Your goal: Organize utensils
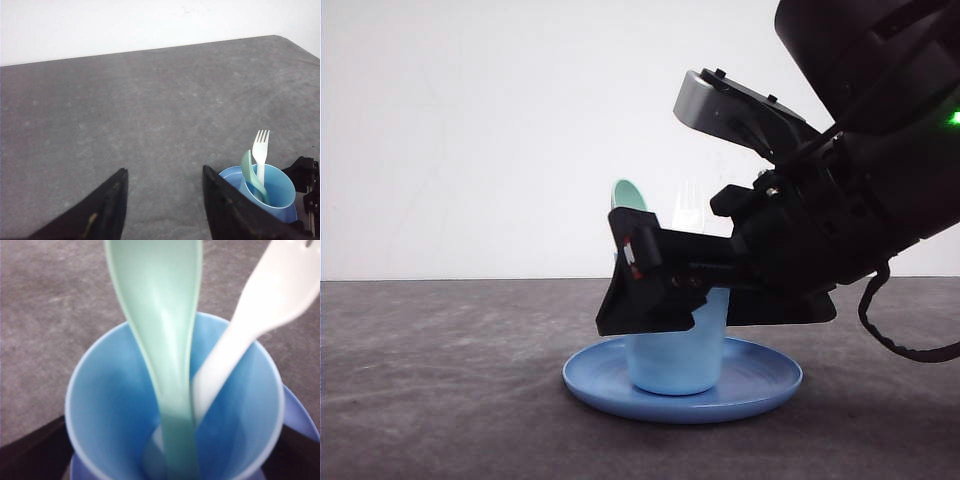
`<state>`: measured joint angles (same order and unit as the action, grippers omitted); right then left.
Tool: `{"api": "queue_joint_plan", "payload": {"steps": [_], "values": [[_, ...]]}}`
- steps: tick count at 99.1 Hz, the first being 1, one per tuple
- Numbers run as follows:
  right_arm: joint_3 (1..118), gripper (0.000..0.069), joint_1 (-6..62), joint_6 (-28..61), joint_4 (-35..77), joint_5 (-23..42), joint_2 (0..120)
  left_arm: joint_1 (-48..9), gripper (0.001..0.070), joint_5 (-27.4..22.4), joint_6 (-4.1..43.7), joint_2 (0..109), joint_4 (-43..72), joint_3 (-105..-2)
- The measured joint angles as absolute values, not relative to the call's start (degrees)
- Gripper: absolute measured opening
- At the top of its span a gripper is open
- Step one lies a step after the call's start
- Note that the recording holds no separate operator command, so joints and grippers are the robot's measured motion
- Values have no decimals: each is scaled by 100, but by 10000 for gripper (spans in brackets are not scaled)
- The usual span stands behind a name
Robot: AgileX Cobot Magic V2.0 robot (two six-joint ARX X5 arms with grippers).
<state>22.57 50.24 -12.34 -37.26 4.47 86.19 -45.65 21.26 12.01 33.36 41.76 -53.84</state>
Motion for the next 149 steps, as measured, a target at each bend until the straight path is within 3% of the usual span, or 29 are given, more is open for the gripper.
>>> {"api": "queue_joint_plan", "payload": {"steps": [27,70,91,110,128,149], "values": [[2257,679,5024,-1243,-3398,412,8138,-4565,281,2128,1199,3336,4176,-5384],[2342,679,5024,-1199,-1170,447,5892,-4565,281,2126,1199,3336,4174,-5384],[3363,679,5024,-1111,558,770,4834,-4565,281,2126,1201,3336,4174,-5384],[4622,679,5024,-1033,1955,1151,4571,-4565,281,2126,1227,3336,4174,-5384],[5428,679,5024,-1028,2469,1367,4484,-4565,281,2126,1293,3336,4169,-5384],[5502,679,5024,-1028,2742,1514,4381,-4565,281,2126,1319,3336,4163,-5384]]}}
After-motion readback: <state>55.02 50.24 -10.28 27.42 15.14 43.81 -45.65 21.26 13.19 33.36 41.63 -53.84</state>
